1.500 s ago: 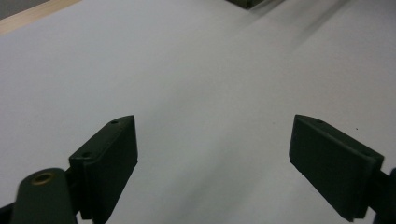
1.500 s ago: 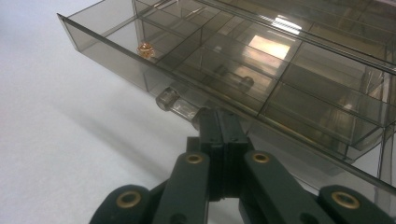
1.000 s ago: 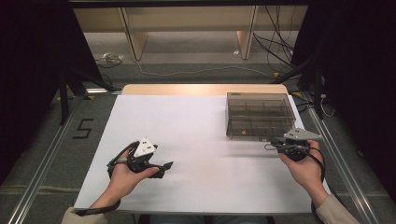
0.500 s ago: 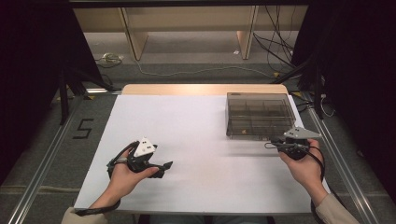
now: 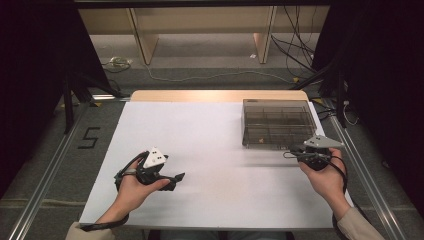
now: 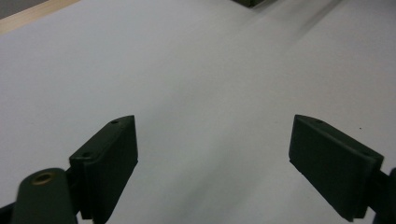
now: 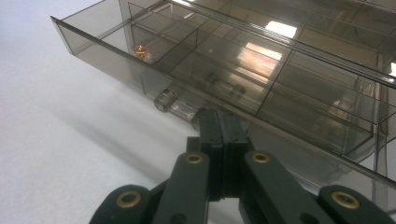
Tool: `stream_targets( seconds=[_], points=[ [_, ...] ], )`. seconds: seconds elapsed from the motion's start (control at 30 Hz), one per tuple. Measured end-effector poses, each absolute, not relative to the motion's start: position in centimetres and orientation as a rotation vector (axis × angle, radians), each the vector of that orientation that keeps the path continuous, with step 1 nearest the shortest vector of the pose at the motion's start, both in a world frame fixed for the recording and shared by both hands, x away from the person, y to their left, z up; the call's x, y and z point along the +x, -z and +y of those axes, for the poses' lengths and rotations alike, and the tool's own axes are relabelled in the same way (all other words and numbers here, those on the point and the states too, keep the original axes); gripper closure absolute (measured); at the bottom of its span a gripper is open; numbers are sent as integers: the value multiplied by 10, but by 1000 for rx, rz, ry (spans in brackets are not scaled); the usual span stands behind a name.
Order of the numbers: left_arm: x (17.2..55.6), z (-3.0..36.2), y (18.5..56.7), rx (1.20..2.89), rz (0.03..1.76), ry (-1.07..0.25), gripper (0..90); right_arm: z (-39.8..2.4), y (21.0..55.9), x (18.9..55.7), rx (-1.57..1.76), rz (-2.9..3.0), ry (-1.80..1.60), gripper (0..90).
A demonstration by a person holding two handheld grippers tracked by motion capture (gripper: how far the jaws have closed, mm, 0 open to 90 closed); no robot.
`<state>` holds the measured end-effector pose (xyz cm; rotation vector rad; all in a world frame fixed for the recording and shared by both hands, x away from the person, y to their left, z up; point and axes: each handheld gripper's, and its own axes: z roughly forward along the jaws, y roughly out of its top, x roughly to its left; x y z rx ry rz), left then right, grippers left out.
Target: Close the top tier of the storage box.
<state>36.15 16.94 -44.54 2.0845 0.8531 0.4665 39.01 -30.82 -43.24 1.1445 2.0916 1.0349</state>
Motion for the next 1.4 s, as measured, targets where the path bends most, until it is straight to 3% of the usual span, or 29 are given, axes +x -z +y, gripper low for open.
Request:
stream_targets(
  seconds=[1.4],
  points=[
    [362,169,446,2087,855,-467,156,-309,432,398,1151,2065,-1028,900]
  ],
)
